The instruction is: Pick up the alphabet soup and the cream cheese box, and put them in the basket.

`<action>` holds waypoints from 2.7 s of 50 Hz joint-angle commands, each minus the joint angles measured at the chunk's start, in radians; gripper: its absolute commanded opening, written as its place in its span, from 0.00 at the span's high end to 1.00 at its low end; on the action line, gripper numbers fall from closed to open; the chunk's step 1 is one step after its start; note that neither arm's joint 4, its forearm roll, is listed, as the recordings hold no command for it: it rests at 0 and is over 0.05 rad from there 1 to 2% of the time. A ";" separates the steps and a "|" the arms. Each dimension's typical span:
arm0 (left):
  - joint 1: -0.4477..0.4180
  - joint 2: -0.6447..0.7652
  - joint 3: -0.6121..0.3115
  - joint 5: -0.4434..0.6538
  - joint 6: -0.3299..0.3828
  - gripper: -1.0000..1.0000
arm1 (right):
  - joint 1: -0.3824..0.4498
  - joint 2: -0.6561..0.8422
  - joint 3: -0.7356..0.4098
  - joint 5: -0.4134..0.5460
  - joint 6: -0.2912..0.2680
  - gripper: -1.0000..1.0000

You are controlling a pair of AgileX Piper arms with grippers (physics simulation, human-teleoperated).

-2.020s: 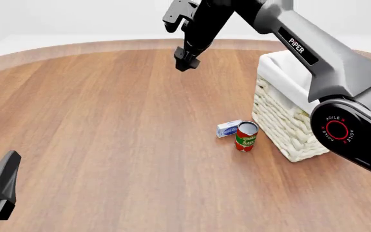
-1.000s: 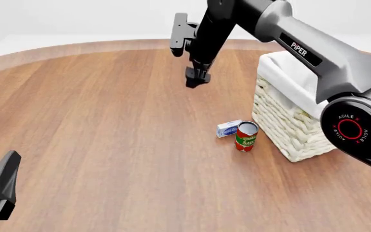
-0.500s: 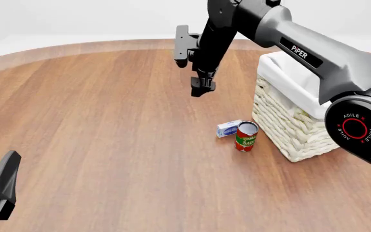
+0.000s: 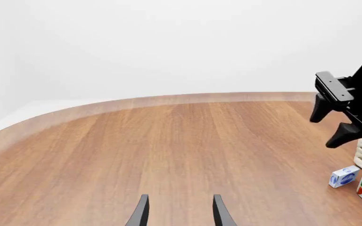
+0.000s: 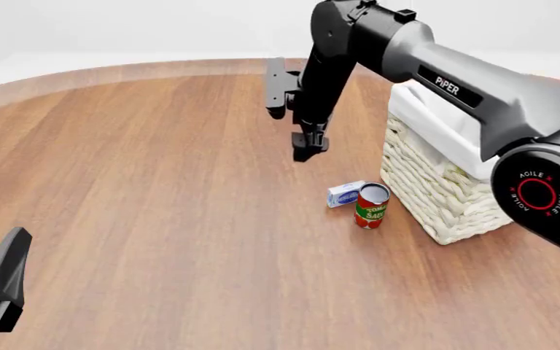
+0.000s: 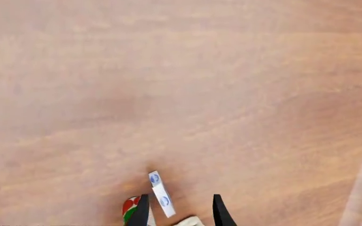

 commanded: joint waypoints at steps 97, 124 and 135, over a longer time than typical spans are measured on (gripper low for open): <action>-0.003 -0.006 -0.002 0.007 0.000 0.00 | -0.055 0.129 0.107 0.000 -0.168 0.00; -0.003 -0.006 -0.002 0.007 0.000 0.00 | -0.061 0.135 0.131 0.000 -0.153 0.00; -0.003 -0.006 -0.002 0.007 0.000 0.00 | -0.065 0.144 0.135 0.000 -0.142 0.00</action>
